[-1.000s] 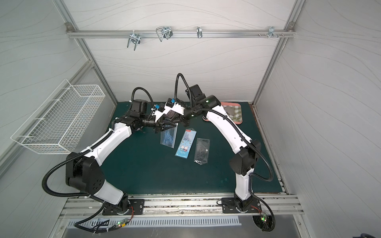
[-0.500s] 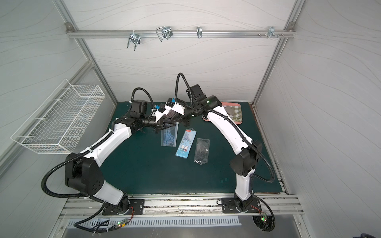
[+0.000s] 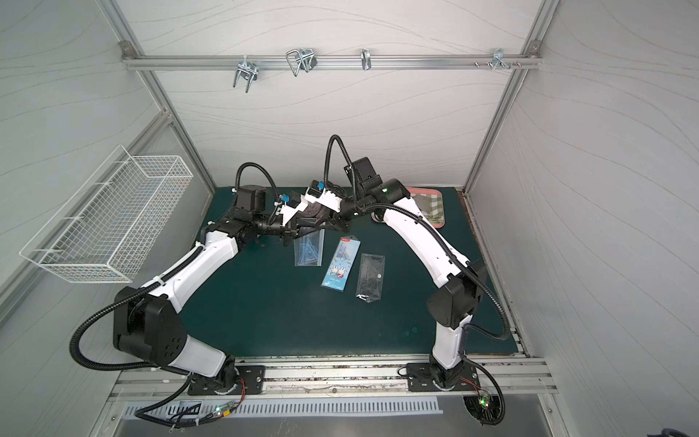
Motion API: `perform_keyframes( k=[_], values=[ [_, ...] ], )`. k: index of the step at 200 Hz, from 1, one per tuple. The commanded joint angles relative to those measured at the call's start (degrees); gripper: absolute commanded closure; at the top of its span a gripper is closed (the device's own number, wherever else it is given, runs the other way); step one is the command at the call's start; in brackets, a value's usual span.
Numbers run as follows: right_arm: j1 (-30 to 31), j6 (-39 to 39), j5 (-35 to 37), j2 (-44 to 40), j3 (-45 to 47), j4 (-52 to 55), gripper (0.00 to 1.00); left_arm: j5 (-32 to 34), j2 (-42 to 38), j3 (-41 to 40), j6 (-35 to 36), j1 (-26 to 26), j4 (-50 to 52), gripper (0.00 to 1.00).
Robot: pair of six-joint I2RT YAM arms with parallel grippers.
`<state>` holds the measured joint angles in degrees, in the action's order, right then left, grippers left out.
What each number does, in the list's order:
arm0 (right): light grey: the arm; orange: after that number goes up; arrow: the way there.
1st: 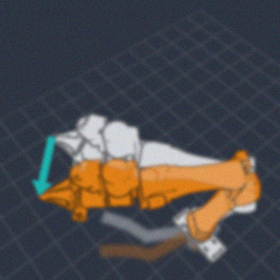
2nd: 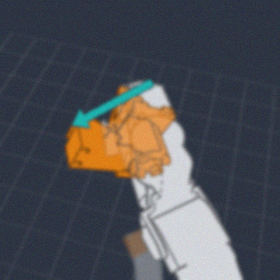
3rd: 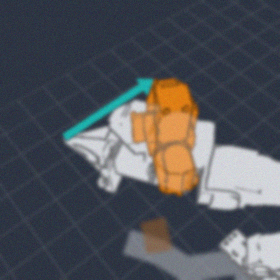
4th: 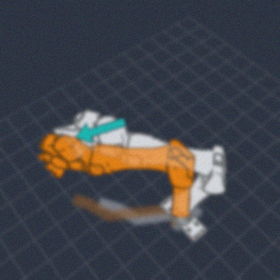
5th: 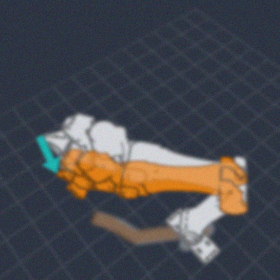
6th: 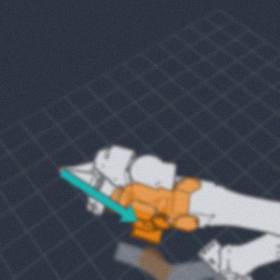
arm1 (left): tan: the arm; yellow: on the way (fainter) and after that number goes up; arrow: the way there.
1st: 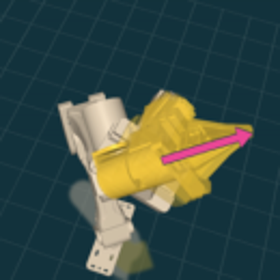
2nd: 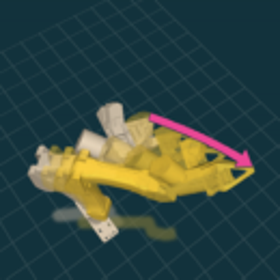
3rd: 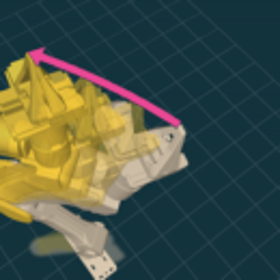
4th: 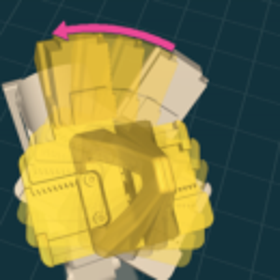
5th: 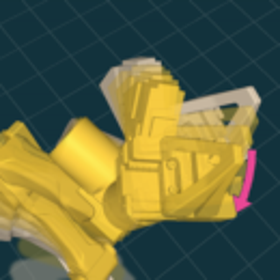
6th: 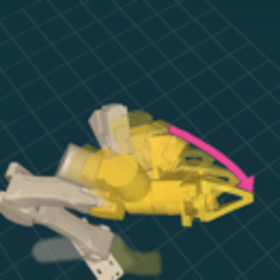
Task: Open the ruler set and take out the ruler
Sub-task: Pick up the ruler set bag from the center of the board, then open the ruler set bag.
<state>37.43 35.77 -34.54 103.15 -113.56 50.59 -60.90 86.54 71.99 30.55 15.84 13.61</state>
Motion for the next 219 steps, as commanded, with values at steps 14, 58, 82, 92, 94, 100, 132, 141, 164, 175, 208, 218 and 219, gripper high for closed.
perform_keyframes(
  k=[14,58,82,92,94,100,132,141,164,175,208,218,219],
  values=[
    [-2.8,-1.8,-3.1,-4.7,4.3,-4.9,0.64,-3.2,-2.4,-1.1,-3.6,-0.9,-8.1,1.00],
    [-5.4,-5.0,-7.8,-7.3,9.4,-12.4,0.64,-6.1,-3.2,-2.5,-12.0,-2.3,-16.7,1.00],
    [-6.9,-7.0,-12.0,-8.0,12.3,-17.5,0.65,-7.6,-3.5,-2.5,-16.1,-2.8,-20.0,1.00],
    [-7.4,-7.8,-13.9,-7.9,13.0,-19.0,0.65,-8.2,-3.4,-2.5,-17.9,-3.0,-21.5,1.00],
    [-7.5,-8.0,-14.3,-7.9,13.2,-19.4,0.65,-8.3,-3.4,-2.5,-18.3,-3.0,-21.8,1.00],
    [-7.6,-8.6,-15.3,-7.9,13.6,-20.3,0.66,-8.4,-3.4,-2.5,-19.3,-3.0,-22.7,1.00],
    [-7.6,-12.1,-17.9,-7.4,14.9,-25.5,0.67,-8.7,-3.0,-2.7,-23.2,-3.0,-27.1,1.00],
    [-7.7,-12.8,-18.4,-7.2,15.0,-26.5,0.67,-8.7,-2.8,-2.8,-23.5,-3.0,-27.4,1.00],
    [-7.2,-13.7,-18.9,-6.8,15.0,-28.5,0.67,-8.3,-2.4,-2.8,-23.7,-3.0,-27.5,1.00],
    [-7.0,-14.0,-18.8,-6.4,14.9,-29.3,0.67,-8.3,-2.3,-2.9,-23.7,-3.0,-27.7,1.00],
    [-6.5,-14.9,-19.3,-4.7,13.4,-30.0,0.68,-8.3,-2.0,-3.0,-24.0,-3.0,-28.2,1.00],
    [-6.3,-15.1,-19.6,-4.1,12.8,-29.9,0.69,-8.3,-2.0,-2.9,-23.9,-3.0,-28.2,1.00],
    [-6.2,-15.1,-19.7,-4.1,12.8,-29.9,0.69,-8.3,-2.0,-2.8,-23.9,-3.0,-28.2,1.00]
  ],
)
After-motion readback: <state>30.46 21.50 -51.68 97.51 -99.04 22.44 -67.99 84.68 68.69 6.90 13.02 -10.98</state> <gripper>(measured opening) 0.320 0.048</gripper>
